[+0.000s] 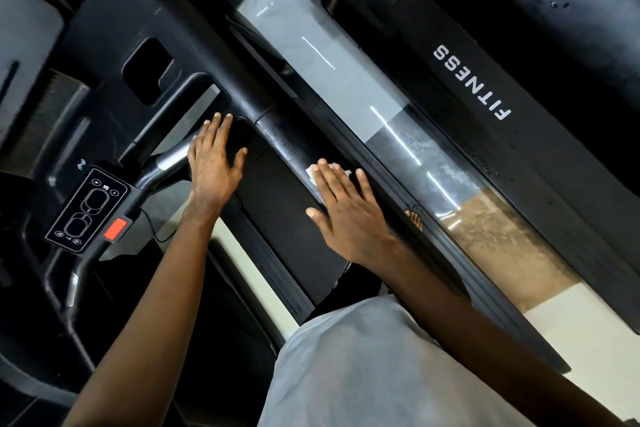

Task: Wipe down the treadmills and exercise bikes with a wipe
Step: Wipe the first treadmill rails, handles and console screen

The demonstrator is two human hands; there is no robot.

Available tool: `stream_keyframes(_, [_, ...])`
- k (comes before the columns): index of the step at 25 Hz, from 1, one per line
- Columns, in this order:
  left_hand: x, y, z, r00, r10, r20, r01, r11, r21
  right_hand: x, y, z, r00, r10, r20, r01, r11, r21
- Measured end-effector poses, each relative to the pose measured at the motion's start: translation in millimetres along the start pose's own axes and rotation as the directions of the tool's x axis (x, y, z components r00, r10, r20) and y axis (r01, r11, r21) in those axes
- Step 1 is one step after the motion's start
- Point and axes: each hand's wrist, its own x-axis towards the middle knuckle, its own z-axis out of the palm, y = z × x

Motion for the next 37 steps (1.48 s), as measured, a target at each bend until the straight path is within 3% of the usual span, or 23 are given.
stream_keyframes(5, [14.5, -7.0, 5.5, 0.999, -0.011, -0.032, 0.009, 0.999, -0.043, 51.1, -17.1, -4.6, 0.997, 0.059, 0.054, -0.061, 0.998, 0.020])
stream_keyframes(10, [23.3, -12.3, 7.2, 0.999, 0.012, -0.052, -0.016, 0.996, -0.089, 29.9, -22.1, 2.4, 0.999, 0.011, 0.035, -0.009, 0.998, -0.058])
stream_keyframes(15, [31.3, -17.1, 2.9, 0.996, 0.065, -0.066, -0.072, 0.990, -0.118, 88.5, -48.5, -4.2, 0.998, 0.043, 0.039, -0.039, 0.996, -0.079])
stream_keyframes(20, [44.1, -10.6, 7.2, 0.999, 0.026, -0.034, -0.029, 0.994, -0.106, 71.9, -45.3, 3.7, 0.999, 0.045, -0.014, -0.046, 0.996, -0.071])
stream_keyframes(26, [45.4, -18.6, 10.9, 0.995, 0.079, -0.056, -0.088, 0.979, -0.185, 128.0, -71.6, -5.6, 0.977, 0.213, -0.004, -0.213, 0.977, 0.018])
stream_keyframes(30, [47.5, -21.4, 14.9, 0.995, 0.088, -0.039, -0.094, 0.972, -0.214, 121.7, -62.0, -6.4, 0.896, 0.442, -0.040, -0.439, 0.896, 0.073])
stream_keyframes(35, [43.8, -26.8, 9.8, 0.981, 0.188, -0.051, -0.194, 0.924, -0.329, 123.3, -77.6, -10.1, 0.937, 0.348, -0.021, -0.344, 0.932, 0.110])
stream_keyframes(37, [46.0, -30.4, 6.0, 0.978, 0.206, -0.011, -0.198, 0.924, -0.326, 132.1, -75.5, -12.5, 0.925, 0.379, -0.013, -0.373, 0.916, 0.150])
